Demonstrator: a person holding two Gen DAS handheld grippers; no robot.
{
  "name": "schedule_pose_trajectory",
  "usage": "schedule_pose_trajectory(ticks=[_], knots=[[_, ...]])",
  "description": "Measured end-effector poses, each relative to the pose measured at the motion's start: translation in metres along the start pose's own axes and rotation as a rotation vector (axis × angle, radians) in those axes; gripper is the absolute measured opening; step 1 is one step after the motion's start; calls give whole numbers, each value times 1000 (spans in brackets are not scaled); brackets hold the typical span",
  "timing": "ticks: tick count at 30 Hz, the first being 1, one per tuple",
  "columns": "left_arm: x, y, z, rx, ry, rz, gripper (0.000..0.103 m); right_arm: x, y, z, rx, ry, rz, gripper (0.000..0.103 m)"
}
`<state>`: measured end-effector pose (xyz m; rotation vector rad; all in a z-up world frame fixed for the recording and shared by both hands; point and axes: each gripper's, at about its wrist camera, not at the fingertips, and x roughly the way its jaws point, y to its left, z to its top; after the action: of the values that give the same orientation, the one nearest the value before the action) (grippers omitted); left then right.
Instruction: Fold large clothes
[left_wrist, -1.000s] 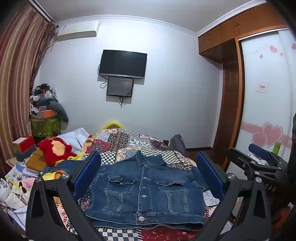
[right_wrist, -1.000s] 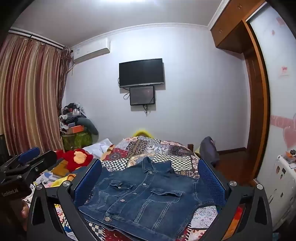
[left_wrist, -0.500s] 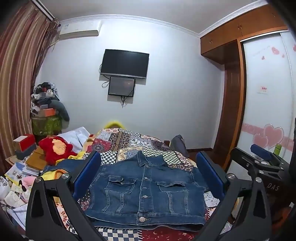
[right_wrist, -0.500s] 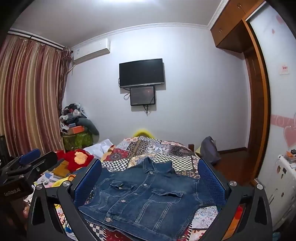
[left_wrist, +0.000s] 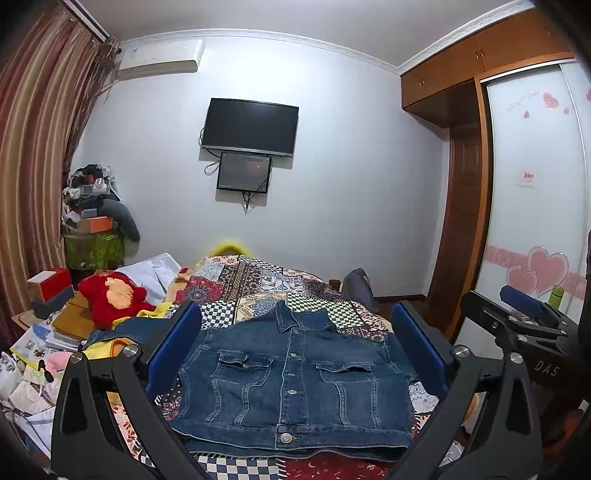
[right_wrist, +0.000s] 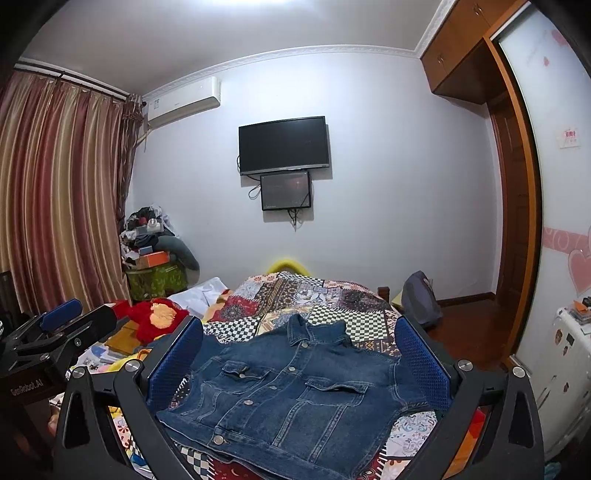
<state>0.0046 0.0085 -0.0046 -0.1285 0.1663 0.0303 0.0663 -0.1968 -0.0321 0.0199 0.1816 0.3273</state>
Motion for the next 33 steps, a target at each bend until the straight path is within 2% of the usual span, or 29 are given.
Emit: schedule_pose_trajectory(ticks=[33], knots=[[5,-6,2,25,3,-14,103,5,-1,-3,25,11,-6,103]])
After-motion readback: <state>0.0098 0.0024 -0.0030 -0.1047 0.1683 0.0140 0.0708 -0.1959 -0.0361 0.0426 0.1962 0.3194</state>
